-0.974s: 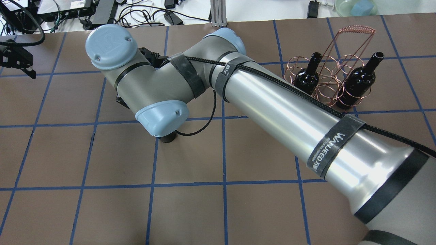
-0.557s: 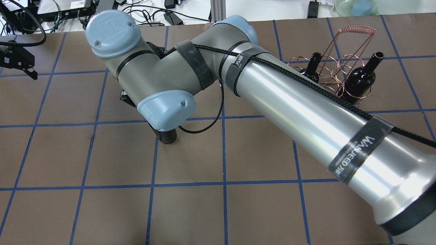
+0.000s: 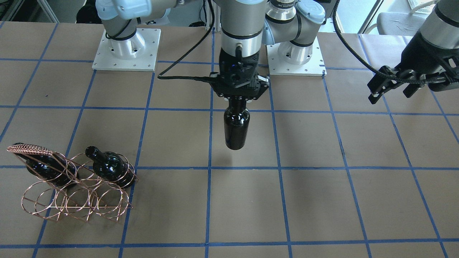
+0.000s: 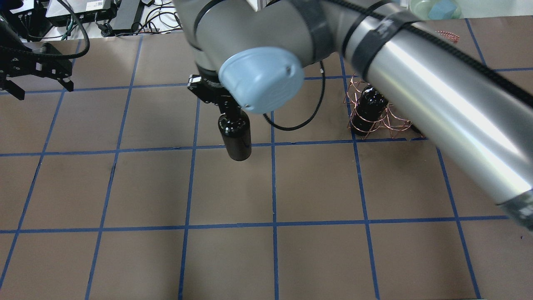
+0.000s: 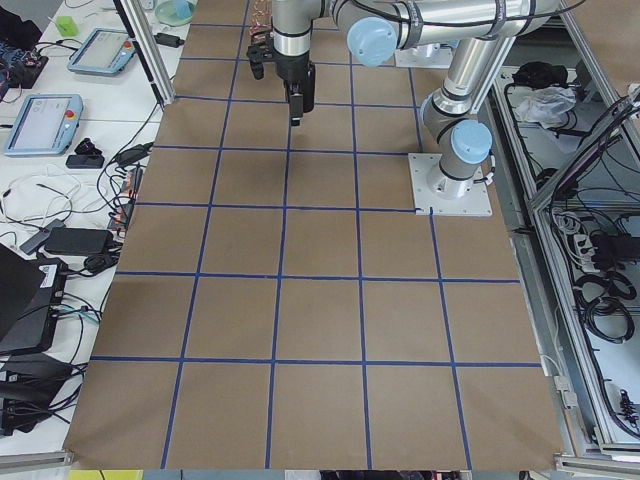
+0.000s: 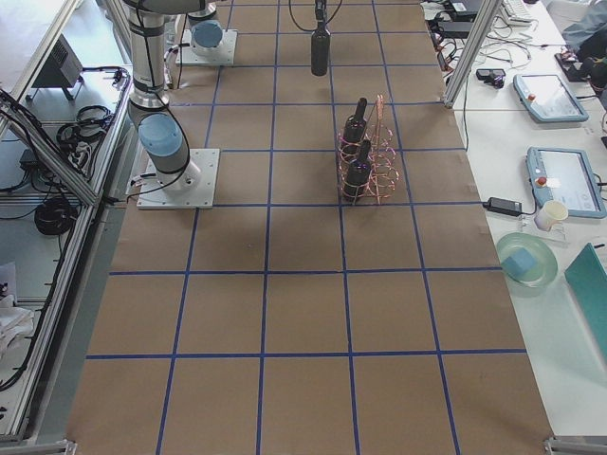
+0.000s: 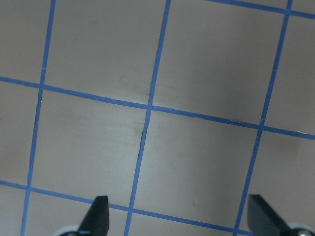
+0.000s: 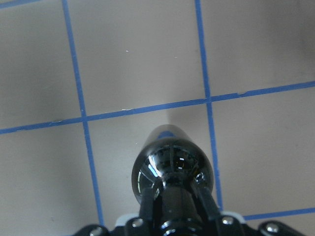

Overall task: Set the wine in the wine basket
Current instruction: 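Lift the bottle with the right gripper and carry it to the rack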

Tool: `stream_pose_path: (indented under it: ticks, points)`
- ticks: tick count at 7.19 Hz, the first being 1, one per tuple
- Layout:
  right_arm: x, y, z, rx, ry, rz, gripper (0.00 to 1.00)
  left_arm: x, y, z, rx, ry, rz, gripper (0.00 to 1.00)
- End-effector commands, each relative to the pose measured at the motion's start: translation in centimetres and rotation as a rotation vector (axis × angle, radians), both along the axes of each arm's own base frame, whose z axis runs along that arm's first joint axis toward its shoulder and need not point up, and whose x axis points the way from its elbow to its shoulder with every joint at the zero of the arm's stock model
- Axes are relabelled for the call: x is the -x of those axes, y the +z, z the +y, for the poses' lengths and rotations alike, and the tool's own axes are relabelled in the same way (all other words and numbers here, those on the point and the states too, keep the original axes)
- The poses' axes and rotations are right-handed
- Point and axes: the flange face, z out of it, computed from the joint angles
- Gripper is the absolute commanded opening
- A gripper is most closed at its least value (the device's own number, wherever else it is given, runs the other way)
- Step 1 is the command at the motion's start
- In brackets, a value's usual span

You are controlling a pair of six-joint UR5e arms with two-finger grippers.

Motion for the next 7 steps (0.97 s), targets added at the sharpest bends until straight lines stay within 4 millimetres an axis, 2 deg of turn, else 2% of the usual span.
stream_pose_path:
  ticks: [1, 2, 3, 4, 6, 7]
  points:
    - [13.2, 6.1, 0.3, -0.076, 0.048, 0.076, 0.0, 3.4, -0.1, -0.1, 0.004, -0.022, 0.022, 1.0]
    - [17.8, 8.1, 1.2, -0.099, 0.075, 0.089, 0.0, 6.2, -0.2, -0.1, 0.004, -0.079, 0.039, 1.0]
    - [21.4, 10.0, 2.3, -0.103, 0.106, 0.1, 0.0, 8.9, 0.0, 0.3, 0.004, -0.127, 0.037, 1.0]
    - [24.4, 11.4, 3.2, -0.103, 0.152, 0.127, 0.0, 10.4, 0.0, 0.5, 0.006, -0.14, 0.04, 1.0]
    - [32.2, 11.9, 1.9, -0.111, 0.212, 0.141, 0.0, 10.7, -0.1, 1.1, -0.022, -0.151, 0.04, 1.0]
    - [37.3, 10.6, 1.1, -0.131, 0.186, 0.114, 0.0, 10.9, -0.3, 1.3, -0.042, -0.15, 0.05, 1.0]
